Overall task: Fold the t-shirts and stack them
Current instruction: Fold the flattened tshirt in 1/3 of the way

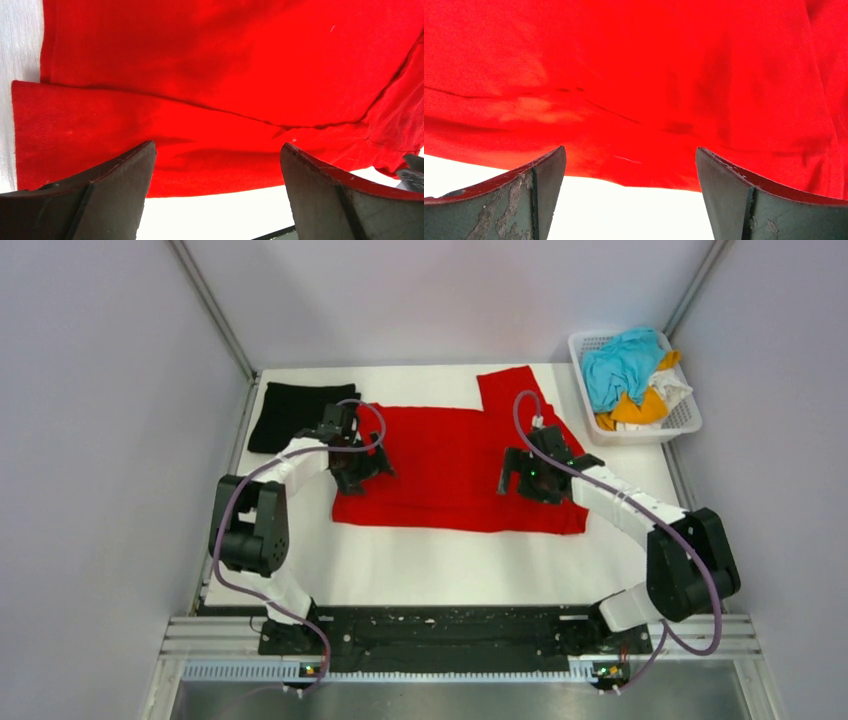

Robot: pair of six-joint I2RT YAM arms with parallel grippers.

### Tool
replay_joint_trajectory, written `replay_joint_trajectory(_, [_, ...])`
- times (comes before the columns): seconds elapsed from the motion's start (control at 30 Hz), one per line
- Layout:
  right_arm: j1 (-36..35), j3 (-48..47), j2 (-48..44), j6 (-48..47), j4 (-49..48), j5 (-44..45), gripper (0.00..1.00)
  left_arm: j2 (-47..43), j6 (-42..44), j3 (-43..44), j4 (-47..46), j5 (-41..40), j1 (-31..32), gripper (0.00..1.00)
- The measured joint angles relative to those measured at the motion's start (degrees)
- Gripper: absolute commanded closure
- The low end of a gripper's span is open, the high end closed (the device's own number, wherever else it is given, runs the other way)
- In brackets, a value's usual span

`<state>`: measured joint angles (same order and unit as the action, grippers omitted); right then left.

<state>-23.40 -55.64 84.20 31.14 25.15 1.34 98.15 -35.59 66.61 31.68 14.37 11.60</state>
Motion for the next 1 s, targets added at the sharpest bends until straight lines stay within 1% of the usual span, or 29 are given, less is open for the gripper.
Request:
replay_joint_trajectory(0.1, [0.9,5.6,-1.7,1.1,1.4,0.6,0.01,0.4,0.0,-1.3,-1.6,0.0,0.0,0.01])
replay_joint_trajectory(0.23, [5.6,11.2,-1.6,2.2,0.0,-0.3,0.01,0.8,-0.2,-5.0,-3.7,-0.5,-0.1,0.01])
replay_joint_trajectory(0.37, [7.6,12.9,-2.3,3.2,-2.2,-1.1,0.01,-0.4,-1.8,-7.5,-5.6,-1.1,-0.2,0.01])
replay_joint_trajectory(0.47, [7.7,14.8,-4.5,3.2,-2.5,-1.8,0.01,-3.4,-3.1,-11.1,-7.2,-2.4,0.0,0.01])
replay_joint_trajectory(0.6, [7.7,17.1,-8.0,3.8,0.3,-3.0,0.01,-10.4,-6.0,-18.7,-8.0,-4.0,1.3,0.01])
replay_joint_trajectory(0.73, [7.7,20.1,-12.8,5.6,4.1,-3.5,0.01,-19.3,-9.8,-26.7,-7.1,-6.6,4.5,0.01])
replay_joint_trajectory(0.83, [7.7,22.3,-16.8,7.4,8.0,-3.7,0.01,-23.7,-13.3,-30.1,-6.6,-8.5,7.6,0.01])
replay_joint_trajectory(1.0, [7.7,25.2,-22.6,10.3,14.1,-3.8,0.01,-28.5,-20.3,-33.3,-5.2,-12.9,15.0,0.01])
